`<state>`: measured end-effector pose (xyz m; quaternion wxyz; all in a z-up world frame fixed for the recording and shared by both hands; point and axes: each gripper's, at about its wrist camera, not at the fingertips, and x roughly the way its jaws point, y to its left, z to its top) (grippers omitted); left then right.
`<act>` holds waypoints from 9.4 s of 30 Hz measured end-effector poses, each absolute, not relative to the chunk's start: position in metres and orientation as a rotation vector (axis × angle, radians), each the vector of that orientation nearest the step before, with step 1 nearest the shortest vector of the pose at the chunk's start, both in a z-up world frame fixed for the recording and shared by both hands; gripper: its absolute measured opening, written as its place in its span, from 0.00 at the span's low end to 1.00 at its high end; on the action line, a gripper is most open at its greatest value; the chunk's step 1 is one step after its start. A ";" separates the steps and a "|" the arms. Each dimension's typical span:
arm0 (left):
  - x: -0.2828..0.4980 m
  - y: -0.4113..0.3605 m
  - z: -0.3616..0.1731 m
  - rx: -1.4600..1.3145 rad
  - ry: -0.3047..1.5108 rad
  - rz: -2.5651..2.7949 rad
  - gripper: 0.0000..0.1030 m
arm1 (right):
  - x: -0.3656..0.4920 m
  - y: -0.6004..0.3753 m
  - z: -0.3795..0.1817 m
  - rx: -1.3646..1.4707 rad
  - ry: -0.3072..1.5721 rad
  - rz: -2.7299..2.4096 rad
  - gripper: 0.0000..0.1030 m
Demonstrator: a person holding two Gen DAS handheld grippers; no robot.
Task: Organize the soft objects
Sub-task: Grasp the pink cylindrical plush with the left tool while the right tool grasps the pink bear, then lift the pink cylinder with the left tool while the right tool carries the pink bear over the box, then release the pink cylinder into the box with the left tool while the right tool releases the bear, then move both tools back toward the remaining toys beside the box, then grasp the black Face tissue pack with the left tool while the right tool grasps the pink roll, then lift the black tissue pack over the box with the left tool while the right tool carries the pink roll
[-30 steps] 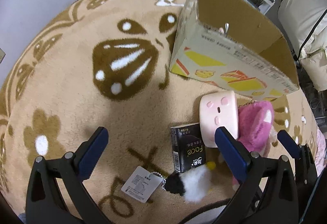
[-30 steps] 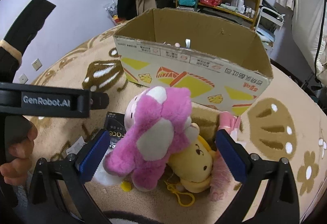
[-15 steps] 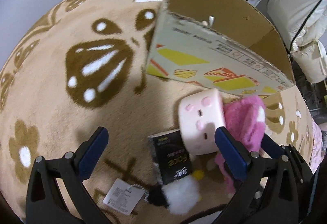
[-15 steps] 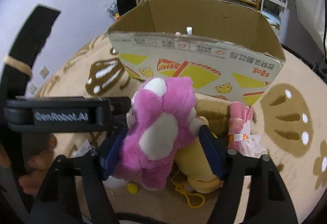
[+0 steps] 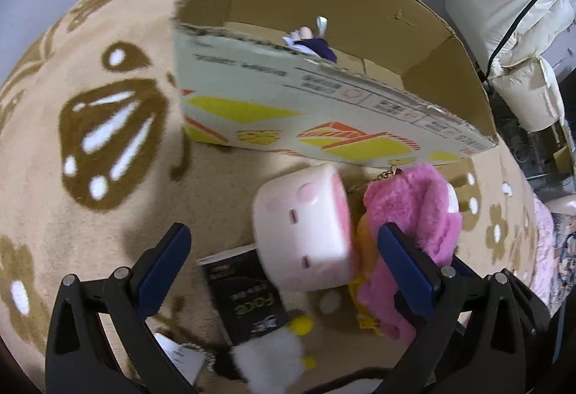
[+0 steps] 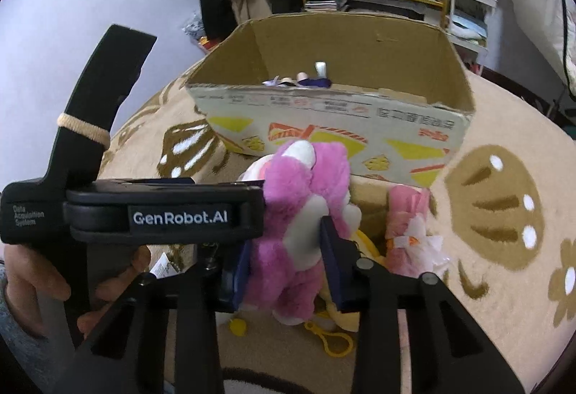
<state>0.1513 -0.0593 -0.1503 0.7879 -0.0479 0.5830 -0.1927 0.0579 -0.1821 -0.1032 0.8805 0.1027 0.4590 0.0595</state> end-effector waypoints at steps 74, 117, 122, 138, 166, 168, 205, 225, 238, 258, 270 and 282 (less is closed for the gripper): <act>0.133 -0.061 -0.004 0.127 0.621 -0.245 0.37 | 0.088 -0.263 -0.038 0.180 0.571 -0.032 0.36; 0.156 -0.070 -0.041 0.085 0.770 -0.242 0.72 | 0.099 -0.262 -0.056 0.231 0.594 0.039 0.66; 0.148 -0.064 -0.028 0.095 0.744 -0.220 0.74 | 0.090 -0.262 -0.052 0.222 0.588 0.022 0.76; 0.104 -0.032 -0.002 0.060 0.755 -0.155 0.92 | 0.045 -0.255 -0.033 0.216 0.601 -0.017 1.00; 0.082 -0.002 -0.057 0.009 1.032 -0.131 0.98 | 0.010 -0.241 -0.058 0.289 0.800 -0.055 1.00; 0.084 -0.004 -0.065 0.010 1.048 -0.129 0.98 | 0.015 -0.243 -0.065 0.300 0.818 -0.063 1.00; 0.117 -0.043 -0.193 0.074 1.330 -0.077 0.83 | 0.088 -0.268 -0.176 0.382 1.145 -0.128 0.57; 0.110 -0.027 -0.134 -0.017 1.110 -0.094 0.50 | 0.069 -0.255 -0.121 0.283 0.963 -0.097 0.22; 0.097 -0.028 -0.062 0.094 0.843 -0.108 0.49 | 0.038 -0.242 -0.056 0.281 0.739 -0.072 0.20; 0.107 -0.065 0.033 0.206 0.484 -0.173 0.50 | 0.061 -0.249 0.006 0.251 0.452 -0.026 0.20; 0.137 -0.086 0.015 0.284 0.493 -0.186 0.50 | 0.094 -0.248 0.004 0.198 0.407 0.016 0.20; 0.159 -0.091 -0.013 0.241 0.562 -0.234 0.50 | 0.112 -0.253 -0.025 0.238 0.397 0.052 0.20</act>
